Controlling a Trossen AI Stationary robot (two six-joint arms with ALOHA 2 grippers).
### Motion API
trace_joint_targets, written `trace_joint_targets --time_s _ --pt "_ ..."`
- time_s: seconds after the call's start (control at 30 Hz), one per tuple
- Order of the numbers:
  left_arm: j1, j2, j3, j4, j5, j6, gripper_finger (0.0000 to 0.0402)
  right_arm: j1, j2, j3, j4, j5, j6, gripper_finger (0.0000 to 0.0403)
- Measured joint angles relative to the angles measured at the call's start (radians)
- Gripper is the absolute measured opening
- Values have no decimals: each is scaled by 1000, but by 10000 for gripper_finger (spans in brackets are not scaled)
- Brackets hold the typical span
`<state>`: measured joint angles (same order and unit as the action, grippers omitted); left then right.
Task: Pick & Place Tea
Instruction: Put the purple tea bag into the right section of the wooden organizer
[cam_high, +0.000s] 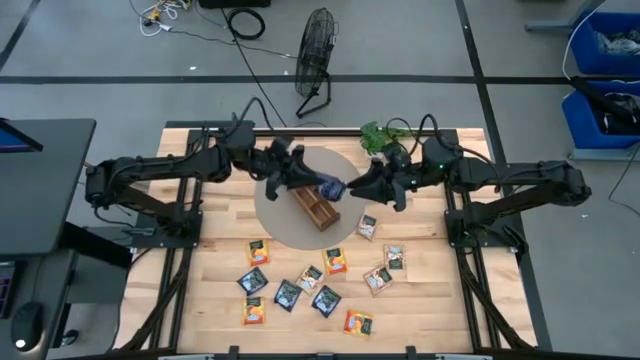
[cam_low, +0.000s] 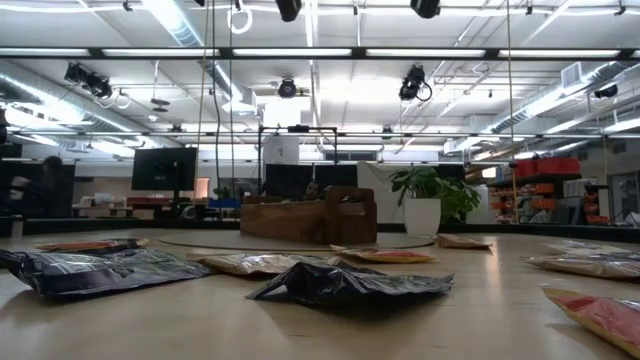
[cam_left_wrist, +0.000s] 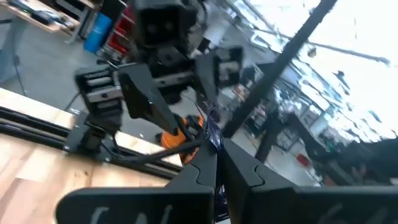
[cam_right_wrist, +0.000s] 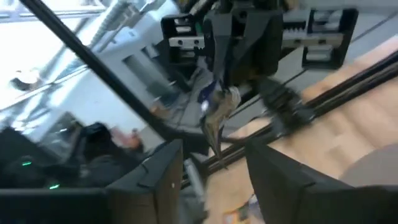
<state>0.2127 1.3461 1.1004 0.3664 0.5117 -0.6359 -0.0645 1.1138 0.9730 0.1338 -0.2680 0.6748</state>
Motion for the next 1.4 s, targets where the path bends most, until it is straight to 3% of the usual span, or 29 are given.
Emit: trace_joint_targets --time_s 0.3,0.43,0.9,1.1,1.3,1.4 --pt "4 0 -1 29 -49 -14 8 30 4 0 2 100 -106 185" --pt "4 0 -1 24 -98 -11 8 30 12 0 41 104 -114 180" --pt "10 0 -1 25 -128 -15 8 19 62 0 126 145 -122 173" --pt "9 0 -1 25 -129 -15 9 19 67 0 138 137 -90 126" --pt "9 0 -1 24 -128 -15 11 13 67 0 155 137 -81 21" --pt "10 1 0 25 -130 -22 16 10 59 0 155 145 -62 11"
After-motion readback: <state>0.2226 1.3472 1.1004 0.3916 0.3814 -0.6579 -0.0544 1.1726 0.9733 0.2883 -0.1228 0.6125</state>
